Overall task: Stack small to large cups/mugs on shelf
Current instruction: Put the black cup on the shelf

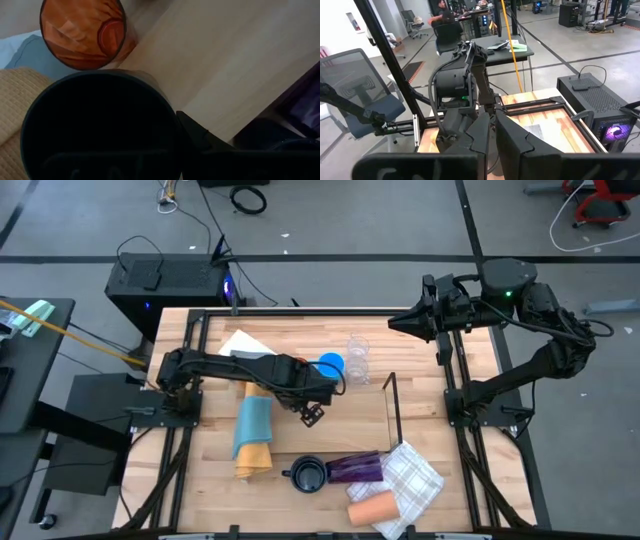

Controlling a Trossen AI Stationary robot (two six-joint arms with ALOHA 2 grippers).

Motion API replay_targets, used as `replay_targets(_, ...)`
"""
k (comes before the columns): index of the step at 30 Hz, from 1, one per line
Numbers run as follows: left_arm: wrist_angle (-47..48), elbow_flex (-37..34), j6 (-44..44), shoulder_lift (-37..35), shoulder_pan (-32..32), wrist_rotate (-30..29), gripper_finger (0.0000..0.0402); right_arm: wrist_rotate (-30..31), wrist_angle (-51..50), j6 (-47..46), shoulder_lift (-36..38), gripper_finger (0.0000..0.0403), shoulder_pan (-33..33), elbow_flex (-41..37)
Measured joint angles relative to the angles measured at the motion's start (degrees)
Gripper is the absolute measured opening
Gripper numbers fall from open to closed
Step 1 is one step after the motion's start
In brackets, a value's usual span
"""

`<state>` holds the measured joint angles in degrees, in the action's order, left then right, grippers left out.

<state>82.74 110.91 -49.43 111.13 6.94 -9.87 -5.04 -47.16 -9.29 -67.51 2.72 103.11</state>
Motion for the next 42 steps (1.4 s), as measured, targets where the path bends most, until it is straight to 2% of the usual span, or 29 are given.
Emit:
replay_targets(19,0.53,-0.02,-10.63,0.00,0.74,-2.68,0.0009,-1.05,0.00,-0.03,0.04,0.0038,-0.02,0.00)
replay_targets(24,-0.72,-5.14,-14.35,-0.26,0.74,-2.33,0.0009,-1.22,0.00,-0.03,0.07,0.0038,-0.01,0.00)
replay_targets(29,-5.31,-9.64,-14.18,-0.76,1.01,0.72,0.0009,-2.55,-0.01,0.08,0.07,0.0038,-0.02,0.00)
replay_targets(36,-6.50,-9.61,-14.19,-1.59,-0.27,-0.09,0.0009,-2.56,-0.02,0.02,0.07,0.0038,-0.02,0.00)
replay_targets(42,-3.42,-9.60,-12.92,-4.69,-1.78,-1.84,0.0009,-2.56,-0.04,-0.16,0.07,0.0038,-0.02,0.00)
